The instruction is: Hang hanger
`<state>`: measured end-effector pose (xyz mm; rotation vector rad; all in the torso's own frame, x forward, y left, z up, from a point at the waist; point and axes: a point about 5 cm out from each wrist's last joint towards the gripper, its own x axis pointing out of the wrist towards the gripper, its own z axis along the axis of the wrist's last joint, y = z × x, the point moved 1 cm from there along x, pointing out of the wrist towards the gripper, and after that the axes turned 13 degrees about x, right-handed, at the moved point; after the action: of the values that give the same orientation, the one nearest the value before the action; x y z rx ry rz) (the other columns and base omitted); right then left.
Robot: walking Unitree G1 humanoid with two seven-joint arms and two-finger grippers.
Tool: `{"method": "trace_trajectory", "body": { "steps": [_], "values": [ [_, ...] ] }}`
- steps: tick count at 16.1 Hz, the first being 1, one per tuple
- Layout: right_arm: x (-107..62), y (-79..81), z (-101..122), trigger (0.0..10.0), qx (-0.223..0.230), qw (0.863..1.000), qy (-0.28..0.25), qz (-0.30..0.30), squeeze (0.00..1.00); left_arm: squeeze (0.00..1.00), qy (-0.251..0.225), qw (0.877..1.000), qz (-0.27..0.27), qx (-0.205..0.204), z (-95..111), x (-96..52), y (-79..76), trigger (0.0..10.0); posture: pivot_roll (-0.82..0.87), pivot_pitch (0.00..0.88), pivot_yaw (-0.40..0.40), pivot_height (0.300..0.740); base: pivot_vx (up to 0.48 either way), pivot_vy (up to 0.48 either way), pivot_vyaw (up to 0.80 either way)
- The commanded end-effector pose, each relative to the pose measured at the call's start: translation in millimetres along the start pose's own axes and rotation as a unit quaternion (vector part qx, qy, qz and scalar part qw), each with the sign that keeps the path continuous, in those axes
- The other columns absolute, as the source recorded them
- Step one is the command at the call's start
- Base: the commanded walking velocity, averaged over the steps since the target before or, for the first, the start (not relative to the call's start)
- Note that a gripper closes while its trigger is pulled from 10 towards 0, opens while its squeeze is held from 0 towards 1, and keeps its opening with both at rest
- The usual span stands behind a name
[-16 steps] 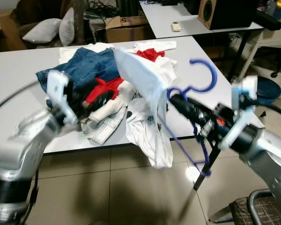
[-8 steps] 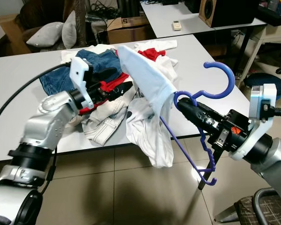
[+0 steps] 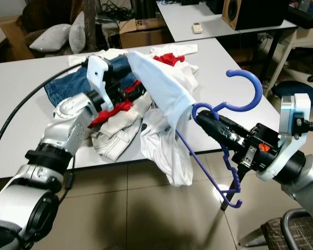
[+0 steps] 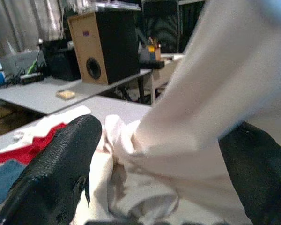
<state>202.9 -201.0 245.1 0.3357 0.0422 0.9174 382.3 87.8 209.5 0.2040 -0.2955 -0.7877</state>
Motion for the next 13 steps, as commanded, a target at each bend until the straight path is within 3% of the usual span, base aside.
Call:
{"method": "trace_trajectory", "body": {
  "steps": [1, 2, 3, 4, 5, 13],
  "values": [
    [0.9, 7.7, 4.2, 10.0, -0.010, 1.000, 0.000, 0.026, 0.00, 0.00, -0.016, 1.000, -0.004, -0.002, 4.3, -1.2, 2.8, 10.0, -0.13, 0.000, 0.128, 0.740, 0.000, 0.000, 0.00],
    [0.6, 7.4, 4.1, 10.0, -0.010, 1.000, 0.001, 0.026, 0.00, 0.00, -0.022, 0.999, -0.026, -0.004, 1.5, -2.4, -2.6, 10.0, -0.13, 0.000, 0.124, 0.740, 0.000, 0.000, 0.00],
    [0.8, 7.1, 4.2, 10.0, -0.010, 1.000, 0.002, 0.026, 0.00, 0.00, -0.027, 0.999, -0.041, -0.011, -0.8, -3.4, -6.5, 8.2, -0.13, 0.000, 0.124, 0.740, 0.000, 0.000, 0.00],
    [1.1, 7.2, 4.1, 10.0, -0.010, 1.000, 0.003, 0.027, 0.00, 0.00, -0.026, 0.999, -0.040, -0.010, -1.4, -3.6, -6.7, 8.2, -0.13, 0.000, 0.124, 0.740, 0.000, 0.000, 0.00],
    [1.6, 7.3, 4.2, 10.0, -0.010, 1.000, 0.005, 0.029, 0.00, 0.00, -0.028, 0.999, -0.035, -0.012, -2.6, -3.9, -6.9, 0.0, -0.13, 0.000, 0.115, 0.740, 0.000, 0.000, 0.00],
    [0.6, 7.0, -0.4, 10.0, -0.003, 0.999, 0.021, 0.026, 0.00, 0.00, -0.028, 0.999, -0.019, -0.015, -9.6, -5.7, -6.0, 0.0, -0.14, 0.000, 0.105, 0.740, 0.000, 0.000, 0.00]
  ]
}}
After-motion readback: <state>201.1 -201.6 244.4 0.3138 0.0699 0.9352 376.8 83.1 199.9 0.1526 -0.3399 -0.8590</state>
